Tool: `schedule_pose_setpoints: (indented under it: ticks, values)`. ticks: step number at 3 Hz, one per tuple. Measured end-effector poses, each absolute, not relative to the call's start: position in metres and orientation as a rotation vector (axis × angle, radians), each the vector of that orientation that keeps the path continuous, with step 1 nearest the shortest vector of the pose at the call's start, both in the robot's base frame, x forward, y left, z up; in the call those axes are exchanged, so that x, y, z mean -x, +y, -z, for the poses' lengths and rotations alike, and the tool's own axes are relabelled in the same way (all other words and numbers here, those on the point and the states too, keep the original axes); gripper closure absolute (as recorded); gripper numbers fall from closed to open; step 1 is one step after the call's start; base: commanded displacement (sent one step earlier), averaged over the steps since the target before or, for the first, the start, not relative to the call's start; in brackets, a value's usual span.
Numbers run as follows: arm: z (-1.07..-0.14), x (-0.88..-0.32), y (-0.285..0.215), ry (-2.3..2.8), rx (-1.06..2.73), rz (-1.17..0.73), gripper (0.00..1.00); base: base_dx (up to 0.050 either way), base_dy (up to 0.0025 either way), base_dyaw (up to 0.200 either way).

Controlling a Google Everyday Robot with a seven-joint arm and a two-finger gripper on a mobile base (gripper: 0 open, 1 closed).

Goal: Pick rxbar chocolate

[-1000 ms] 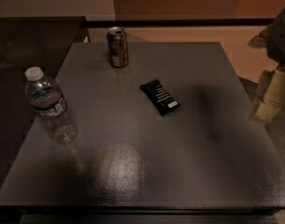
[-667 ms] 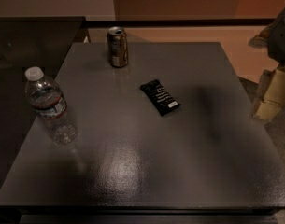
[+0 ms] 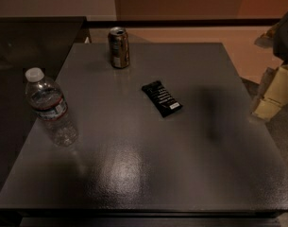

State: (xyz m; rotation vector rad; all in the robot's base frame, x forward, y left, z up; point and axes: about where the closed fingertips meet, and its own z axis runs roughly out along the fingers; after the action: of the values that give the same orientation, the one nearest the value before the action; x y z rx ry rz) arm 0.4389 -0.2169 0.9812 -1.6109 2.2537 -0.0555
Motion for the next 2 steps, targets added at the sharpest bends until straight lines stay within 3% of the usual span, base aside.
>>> schedule_pose_setpoints:
  ticks: [2]
  values:
    - [-0.9827,-0.4397,-0.2182,2.324,1.47,0.019,0.0,0.0,0.0,0.0]
